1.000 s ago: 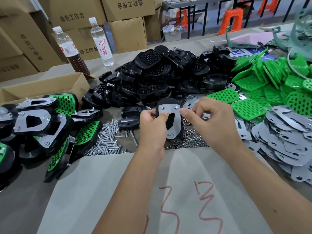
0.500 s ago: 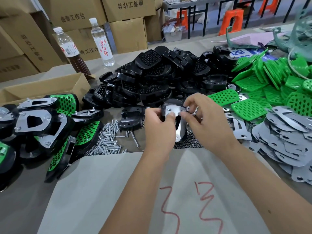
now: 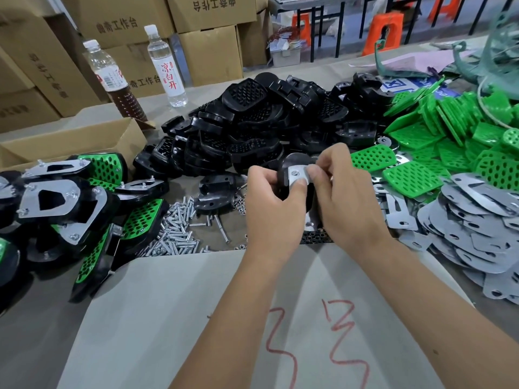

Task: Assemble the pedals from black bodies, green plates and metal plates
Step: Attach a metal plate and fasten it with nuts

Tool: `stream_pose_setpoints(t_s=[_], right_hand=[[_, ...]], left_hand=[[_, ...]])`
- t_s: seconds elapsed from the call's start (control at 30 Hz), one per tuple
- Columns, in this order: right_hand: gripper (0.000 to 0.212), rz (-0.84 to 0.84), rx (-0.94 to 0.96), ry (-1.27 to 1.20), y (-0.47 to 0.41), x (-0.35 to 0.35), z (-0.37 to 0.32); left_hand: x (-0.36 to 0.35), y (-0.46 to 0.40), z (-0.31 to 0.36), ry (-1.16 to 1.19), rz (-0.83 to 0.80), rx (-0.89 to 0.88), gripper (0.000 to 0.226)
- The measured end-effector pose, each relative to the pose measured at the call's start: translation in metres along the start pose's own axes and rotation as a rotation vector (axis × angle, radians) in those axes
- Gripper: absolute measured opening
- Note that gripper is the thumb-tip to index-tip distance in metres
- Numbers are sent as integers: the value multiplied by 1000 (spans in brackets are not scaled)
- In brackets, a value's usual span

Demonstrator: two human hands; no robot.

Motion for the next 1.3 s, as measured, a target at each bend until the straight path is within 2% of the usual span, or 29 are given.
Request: stream_pose_setpoints(t_s=[0.27, 0.37, 0.47, 0.6, 0.67, 0.83, 0.9, 1.03, 1.1, 1.2, 1.3], right_hand=[[27, 124, -167, -8, -2, 9, 14], [13, -10, -94, -85, -1, 7, 6], [15, -152, -39, -81, 2, -1, -2], [12, -16, -124, 113, -1, -1, 3], [15, 11, -175, 127, -2, 3, 8], [21, -184, -91, 6, 1, 3, 3], [20, -156, -66, 80, 1, 0, 1], [13, -27, -136, 180, -1, -2, 1], [17, -68, -154, 118, -2, -2, 4], [23, -226, -91, 5, 1, -5, -1], [22, -200, -57, 38, 0, -5, -1]], left_hand=[[-10, 7, 4, -39, -41, -68, 26], [-4, 3, -1, 29, 15, 1, 22], [4, -1, -5, 87, 40, 43, 19], [-2, 4, 0, -26, 0, -64, 24], [-9, 7, 0, -73, -25, -85, 26], [0, 0, -6, -27, 20, 21, 25], [2, 1, -6, -1, 22, 30, 25], [-3, 4, -2, -19, 11, -11, 27], [-2, 2, -5, -4, 6, 26, 26], [5, -2, -9, 12, 22, 72, 23], [5, -1, -7, 19, 26, 45, 25]])
Point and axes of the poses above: each hand's wrist, its own y-axis away from the middle knuckle, its own x-axis out of the back of the hand, z = x × y, the point moved 5 cm from there along -y, towards the middle knuckle, and after that the axes turned 1 degree about -y, right-handed, at the moved point
